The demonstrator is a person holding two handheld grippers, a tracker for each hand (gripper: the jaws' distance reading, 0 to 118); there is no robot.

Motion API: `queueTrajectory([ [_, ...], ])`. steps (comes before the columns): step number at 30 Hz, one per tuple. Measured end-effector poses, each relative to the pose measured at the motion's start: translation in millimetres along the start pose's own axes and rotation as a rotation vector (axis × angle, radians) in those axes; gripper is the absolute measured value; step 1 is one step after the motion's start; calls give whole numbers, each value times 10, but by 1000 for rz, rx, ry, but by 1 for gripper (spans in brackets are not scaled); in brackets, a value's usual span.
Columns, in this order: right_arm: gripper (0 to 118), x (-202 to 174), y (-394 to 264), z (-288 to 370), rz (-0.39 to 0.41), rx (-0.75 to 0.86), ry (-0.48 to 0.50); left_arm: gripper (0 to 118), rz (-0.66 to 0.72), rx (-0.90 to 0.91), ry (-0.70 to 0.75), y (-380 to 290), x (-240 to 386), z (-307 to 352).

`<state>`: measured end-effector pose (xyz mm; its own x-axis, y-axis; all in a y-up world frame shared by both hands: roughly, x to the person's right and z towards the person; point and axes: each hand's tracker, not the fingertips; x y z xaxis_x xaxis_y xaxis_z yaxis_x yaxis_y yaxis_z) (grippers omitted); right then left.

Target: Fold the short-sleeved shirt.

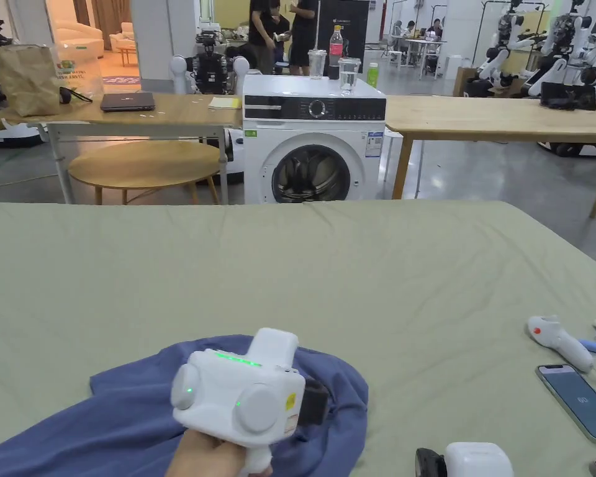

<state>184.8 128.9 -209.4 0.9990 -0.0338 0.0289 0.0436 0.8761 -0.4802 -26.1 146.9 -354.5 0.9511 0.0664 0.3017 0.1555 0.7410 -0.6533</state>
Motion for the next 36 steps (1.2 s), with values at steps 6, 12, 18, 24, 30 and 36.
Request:
queueTrajectory([
  [6,0,-166,65,111,48,51,27,0,67,190,126,-456,-601,1172],
  [12,0,-325,153,156,45,78,65,0,208,259,366,-1162,-1102,2112],
  [18,0,-522,245,158,40,93,97,0,300,261,447,-1378,-1489,2361],
  [24,0,-667,290,139,52,96,121,0,327,214,447,-1288,-1877,2193],
  [30,0,-674,250,48,66,72,111,0,419,-30,412,-1234,-2709,1455],
  [36,0,-597,205,-80,65,34,81,111,421,-214,425,-1191,-3086,798],
])
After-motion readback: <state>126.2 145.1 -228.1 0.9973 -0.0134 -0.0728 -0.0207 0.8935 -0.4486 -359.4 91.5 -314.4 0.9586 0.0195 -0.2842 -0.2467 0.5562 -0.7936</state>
